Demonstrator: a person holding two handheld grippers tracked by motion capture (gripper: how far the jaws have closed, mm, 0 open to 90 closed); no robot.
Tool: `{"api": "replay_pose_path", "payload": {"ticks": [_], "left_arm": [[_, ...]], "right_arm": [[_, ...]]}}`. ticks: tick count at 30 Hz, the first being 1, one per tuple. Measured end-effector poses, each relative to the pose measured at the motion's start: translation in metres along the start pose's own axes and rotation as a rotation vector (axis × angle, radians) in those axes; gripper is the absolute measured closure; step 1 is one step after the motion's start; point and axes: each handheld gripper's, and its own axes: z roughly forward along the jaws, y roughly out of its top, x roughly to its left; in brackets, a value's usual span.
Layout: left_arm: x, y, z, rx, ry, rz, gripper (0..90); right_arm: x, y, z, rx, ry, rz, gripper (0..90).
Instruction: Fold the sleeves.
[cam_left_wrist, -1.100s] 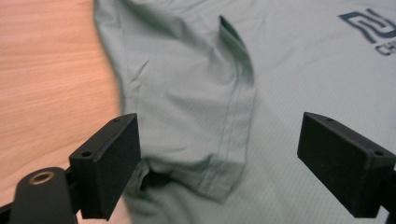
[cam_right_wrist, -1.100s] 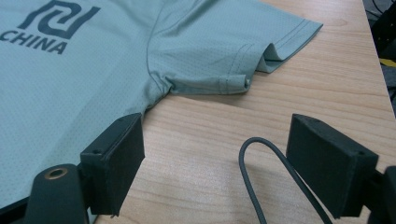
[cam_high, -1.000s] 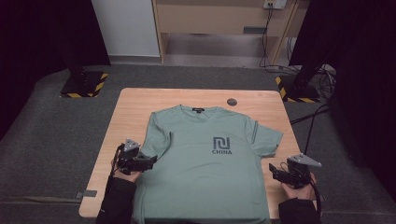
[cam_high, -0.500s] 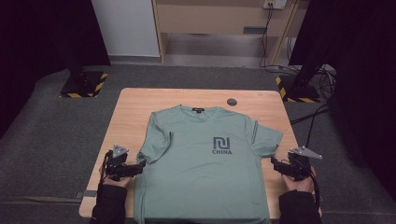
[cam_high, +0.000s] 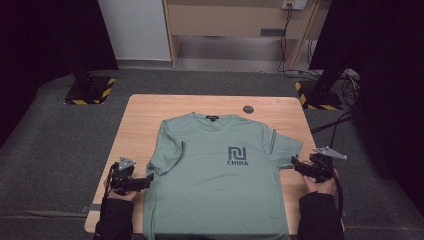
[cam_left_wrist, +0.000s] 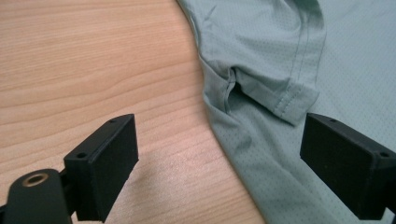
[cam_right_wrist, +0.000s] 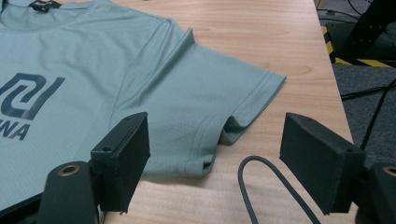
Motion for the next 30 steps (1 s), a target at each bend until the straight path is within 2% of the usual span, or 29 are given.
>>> {"api": "replay_pose_path", "payload": {"ticks": [4,9,17,23,30], "left_arm": [[0.004,-0.003,0.001,0.021,-0.008,-0.001,10.4],[0.011,-0.007,0.001,0.044,-0.009,-0.024,10.3],[0.017,-0.012,0.0,0.05,0.005,-0.04,10.1],[0.022,-0.014,-0.002,0.04,0.013,-0.053,10.3],[0.022,-0.016,-0.001,0.026,0.034,-0.021,10.3]], "right_arm": [[-0.002,0.005,0.004,0.004,0.001,0.007,23.9],[-0.006,0.015,0.008,0.002,-0.003,0.015,24.1],[-0.014,0.023,0.02,0.012,-0.018,0.037,25.0],[-0.025,0.022,0.032,0.024,-0.019,0.083,28.1],[-0.032,0.018,0.05,0.049,-0.048,0.097,30.2]]}}
